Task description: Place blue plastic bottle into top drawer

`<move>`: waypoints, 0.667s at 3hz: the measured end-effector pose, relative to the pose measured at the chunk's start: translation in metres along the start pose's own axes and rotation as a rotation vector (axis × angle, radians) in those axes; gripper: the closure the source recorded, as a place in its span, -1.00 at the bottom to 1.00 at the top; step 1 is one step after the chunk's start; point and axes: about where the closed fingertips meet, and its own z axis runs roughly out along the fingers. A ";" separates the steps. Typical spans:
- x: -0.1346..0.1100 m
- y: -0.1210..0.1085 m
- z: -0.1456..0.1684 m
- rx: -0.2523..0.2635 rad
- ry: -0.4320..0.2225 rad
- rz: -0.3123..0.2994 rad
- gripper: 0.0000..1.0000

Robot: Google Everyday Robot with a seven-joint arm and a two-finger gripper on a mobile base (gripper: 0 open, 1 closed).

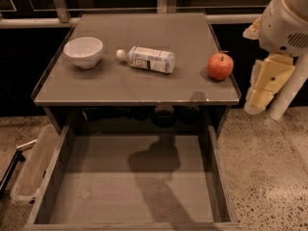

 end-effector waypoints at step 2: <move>-0.093 -0.084 0.024 0.058 -0.109 -0.054 -1.00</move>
Offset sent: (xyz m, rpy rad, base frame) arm 0.1681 0.1236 0.0382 0.1182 -0.1352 0.1257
